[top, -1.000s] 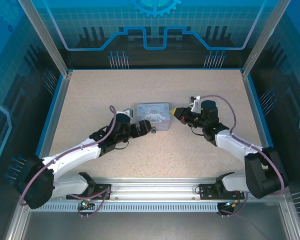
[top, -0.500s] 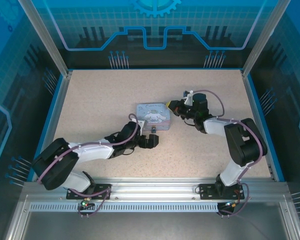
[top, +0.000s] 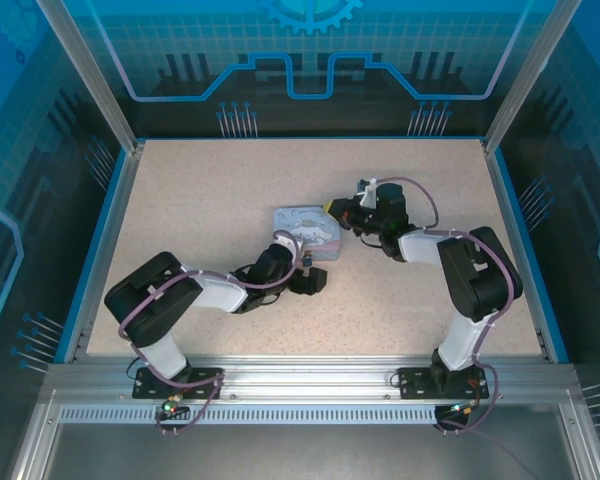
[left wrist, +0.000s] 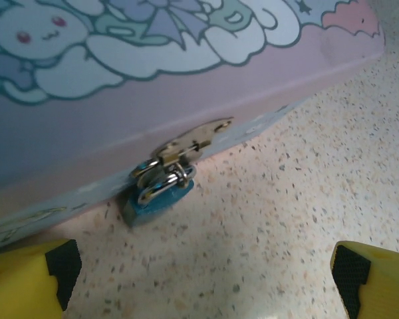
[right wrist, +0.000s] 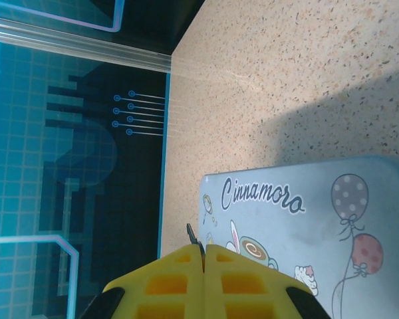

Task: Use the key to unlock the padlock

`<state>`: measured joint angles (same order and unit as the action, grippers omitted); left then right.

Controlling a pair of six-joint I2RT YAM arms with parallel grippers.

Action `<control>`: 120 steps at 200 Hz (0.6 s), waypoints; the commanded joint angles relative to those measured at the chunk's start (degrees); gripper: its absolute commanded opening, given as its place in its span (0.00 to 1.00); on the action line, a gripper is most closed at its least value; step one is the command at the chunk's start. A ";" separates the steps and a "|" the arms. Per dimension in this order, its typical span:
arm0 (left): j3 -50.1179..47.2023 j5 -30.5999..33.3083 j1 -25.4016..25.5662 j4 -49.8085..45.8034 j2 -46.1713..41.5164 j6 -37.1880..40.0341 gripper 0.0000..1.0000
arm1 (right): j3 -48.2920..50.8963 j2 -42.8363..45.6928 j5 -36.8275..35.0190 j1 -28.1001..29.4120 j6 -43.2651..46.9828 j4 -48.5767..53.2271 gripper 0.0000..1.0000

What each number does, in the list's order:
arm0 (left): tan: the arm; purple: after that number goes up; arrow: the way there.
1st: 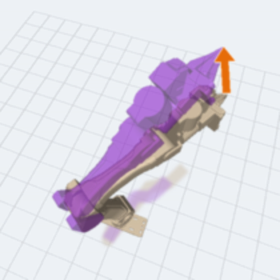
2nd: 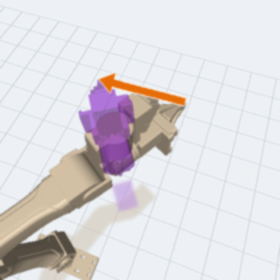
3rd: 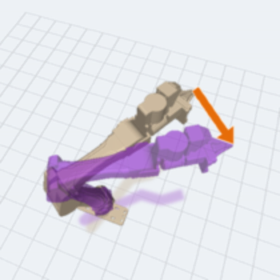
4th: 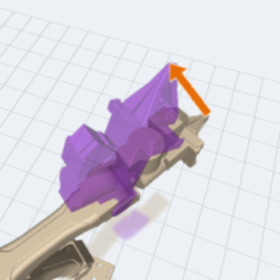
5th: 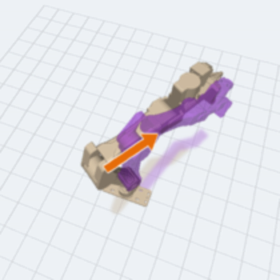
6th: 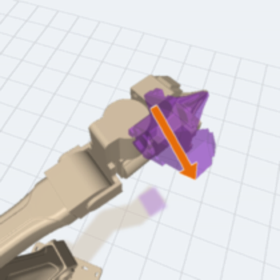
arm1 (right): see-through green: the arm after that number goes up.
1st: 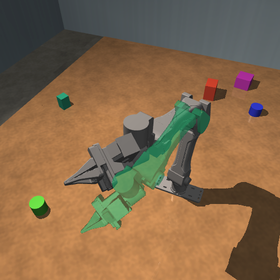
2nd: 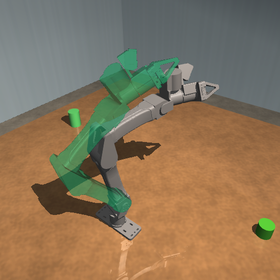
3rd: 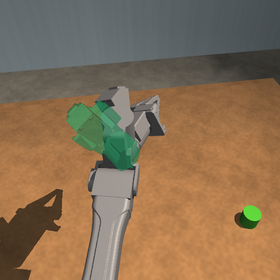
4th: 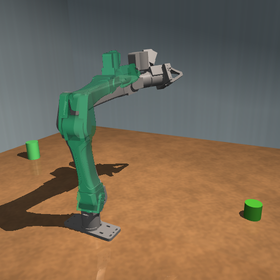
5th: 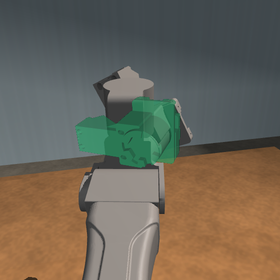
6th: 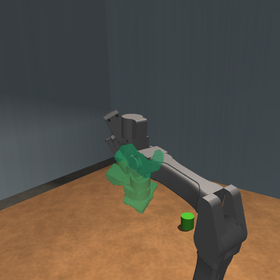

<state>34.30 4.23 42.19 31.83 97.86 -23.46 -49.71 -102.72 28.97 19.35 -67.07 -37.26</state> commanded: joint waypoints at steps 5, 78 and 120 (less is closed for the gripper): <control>1.23 2.36 0.24 3.77 4.09 2.07 0.99 | -2.62 -1.02 0.74 0.97 1.45 0.95 0.00; 3.88 -0.01 0.19 8.77 9.22 1.52 0.99 | -3.42 -1.39 0.81 1.36 2.99 4.02 0.00; 5.57 -5.46 0.17 10.45 9.08 -1.08 0.99 | -4.34 -2.20 1.07 1.34 3.26 4.69 0.00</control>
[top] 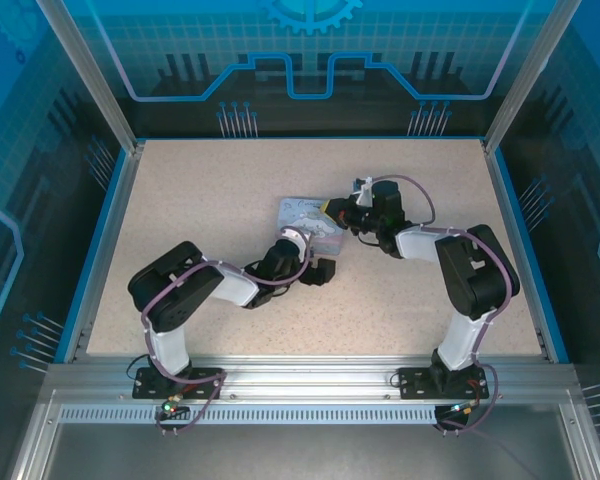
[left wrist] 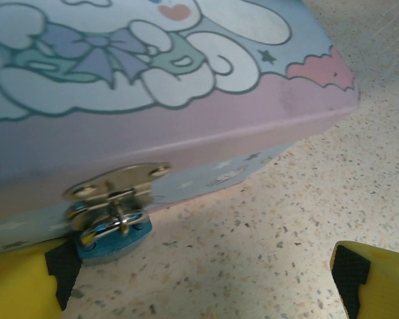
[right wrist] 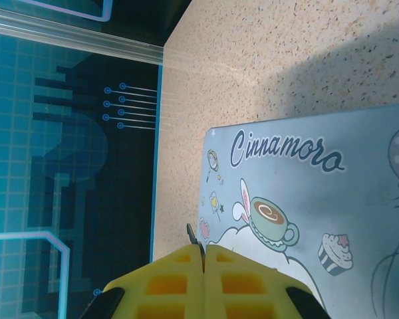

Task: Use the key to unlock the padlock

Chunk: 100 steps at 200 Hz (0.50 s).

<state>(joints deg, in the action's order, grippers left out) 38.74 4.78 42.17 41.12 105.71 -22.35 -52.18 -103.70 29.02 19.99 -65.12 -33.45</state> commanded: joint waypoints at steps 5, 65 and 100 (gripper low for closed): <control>1.09 -6.38 0.24 1.44 1.14 -2.61 0.99 | -2.01 -1.29 0.98 0.75 1.40 1.12 0.00; -1.20 -8.52 -1.47 9.98 2.55 -10.51 0.99 | -2.70 -2.10 1.04 0.86 1.93 2.06 0.00; -1.47 -7.67 -2.42 12.81 4.92 -14.17 0.99 | -2.64 -2.40 1.12 0.93 1.84 1.90 0.00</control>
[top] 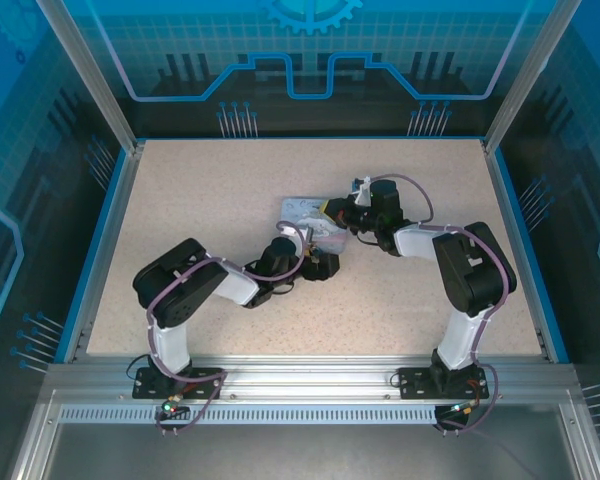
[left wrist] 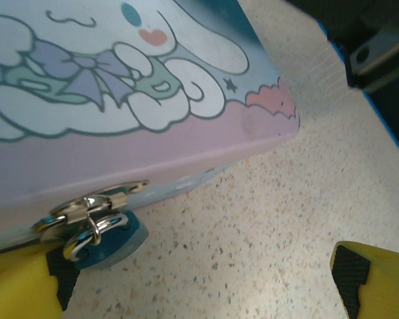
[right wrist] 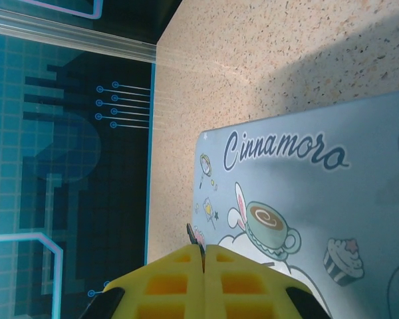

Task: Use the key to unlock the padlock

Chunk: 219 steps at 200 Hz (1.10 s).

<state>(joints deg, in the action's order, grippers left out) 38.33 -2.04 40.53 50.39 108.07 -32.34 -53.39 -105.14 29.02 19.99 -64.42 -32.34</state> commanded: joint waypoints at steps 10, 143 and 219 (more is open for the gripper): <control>-1.08 -0.64 -0.87 3.97 2.96 -4.68 0.99 | -1.53 -1.02 1.13 0.93 1.23 0.87 0.00; 2.45 3.91 2.18 -3.26 5.16 -3.76 0.83 | -2.00 -1.65 1.24 1.28 0.80 0.99 0.00; 0.61 6.64 3.72 5.93 7.65 -8.37 0.73 | -1.85 -1.64 1.20 1.37 0.96 1.28 0.00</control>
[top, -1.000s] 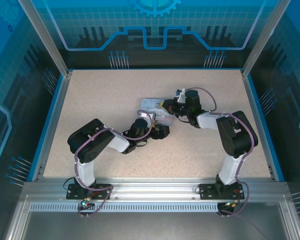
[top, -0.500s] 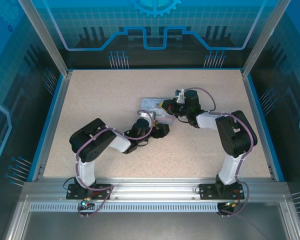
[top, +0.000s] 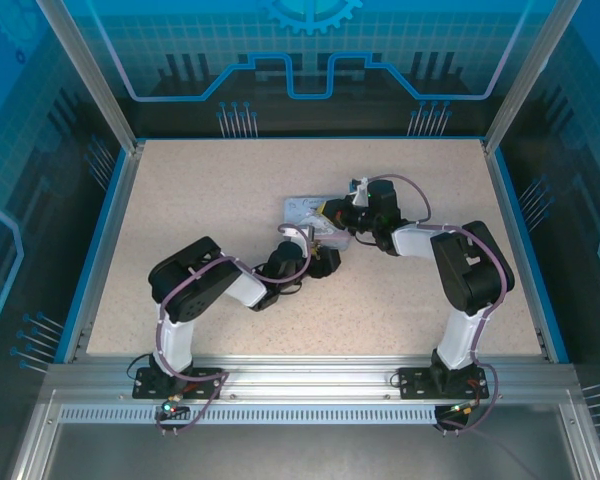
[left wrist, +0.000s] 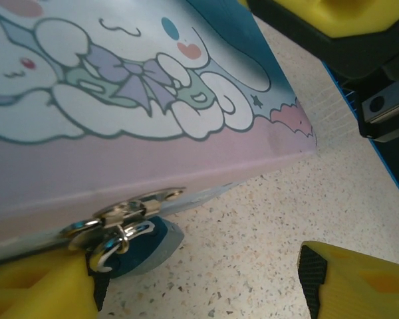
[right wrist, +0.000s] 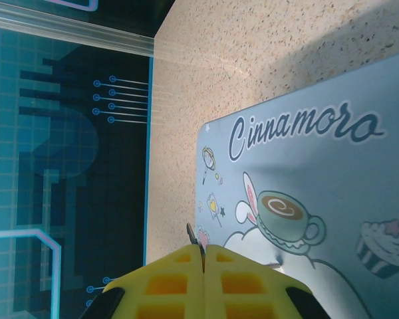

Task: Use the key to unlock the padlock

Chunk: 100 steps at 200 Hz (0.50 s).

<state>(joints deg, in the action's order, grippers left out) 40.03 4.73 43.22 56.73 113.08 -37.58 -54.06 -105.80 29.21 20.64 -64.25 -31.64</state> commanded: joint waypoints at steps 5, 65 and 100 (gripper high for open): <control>-1.24 0.36 0.99 -0.25 2.75 -3.49 0.72 | -1.13 -0.99 1.04 0.68 0.79 0.66 0.00; -3.05 3.91 1.04 3.61 2.94 -7.51 0.59 | -0.96 -1.35 1.15 0.71 0.88 0.59 0.00; -2.08 2.83 1.93 2.68 2.93 -6.90 0.58 | -1.05 -1.57 1.29 0.71 0.79 0.61 0.00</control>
<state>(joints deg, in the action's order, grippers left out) 38.30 8.34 43.55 61.19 114.32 -43.57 -54.08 -106.02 29.32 20.69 -64.25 -31.55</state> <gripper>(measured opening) 0.585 0.051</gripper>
